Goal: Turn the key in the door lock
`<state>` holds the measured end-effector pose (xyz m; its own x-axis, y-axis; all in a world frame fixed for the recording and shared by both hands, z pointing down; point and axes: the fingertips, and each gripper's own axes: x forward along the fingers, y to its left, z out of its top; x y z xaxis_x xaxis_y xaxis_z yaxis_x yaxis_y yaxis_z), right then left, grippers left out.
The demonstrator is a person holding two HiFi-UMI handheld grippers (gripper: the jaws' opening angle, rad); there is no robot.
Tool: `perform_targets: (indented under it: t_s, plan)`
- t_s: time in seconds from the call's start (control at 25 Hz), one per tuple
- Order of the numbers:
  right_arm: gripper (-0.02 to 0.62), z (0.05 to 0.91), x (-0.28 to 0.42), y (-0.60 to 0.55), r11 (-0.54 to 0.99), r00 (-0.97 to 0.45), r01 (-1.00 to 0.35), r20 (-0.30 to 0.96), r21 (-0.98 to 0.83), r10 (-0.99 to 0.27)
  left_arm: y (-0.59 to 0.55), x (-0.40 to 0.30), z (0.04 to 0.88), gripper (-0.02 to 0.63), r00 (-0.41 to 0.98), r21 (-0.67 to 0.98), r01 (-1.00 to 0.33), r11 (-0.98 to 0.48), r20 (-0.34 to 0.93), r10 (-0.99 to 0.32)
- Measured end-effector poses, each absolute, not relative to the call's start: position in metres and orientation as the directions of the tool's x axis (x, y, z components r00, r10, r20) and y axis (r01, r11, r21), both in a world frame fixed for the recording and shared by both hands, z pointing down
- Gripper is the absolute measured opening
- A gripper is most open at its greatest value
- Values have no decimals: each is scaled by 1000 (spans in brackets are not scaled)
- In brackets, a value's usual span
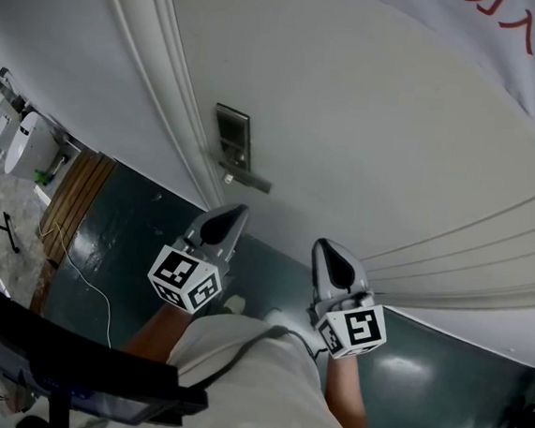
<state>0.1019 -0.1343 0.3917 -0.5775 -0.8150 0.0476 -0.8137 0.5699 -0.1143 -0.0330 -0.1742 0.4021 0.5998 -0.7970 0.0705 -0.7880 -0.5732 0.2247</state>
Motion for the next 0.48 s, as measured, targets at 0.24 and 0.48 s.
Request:
perform_targets:
  t_s: [0.24,0.48]
  plan:
    - [8,393,98,-133,562,-569,-820,55,-110,-820,-176,-45,411,8,585,249,-796,-552,84,-806]
    - [8,395,92,-133,553,-561,-826,62,-107,-826,-179,-55,416,8,578,252,-802,-542,95,-811]
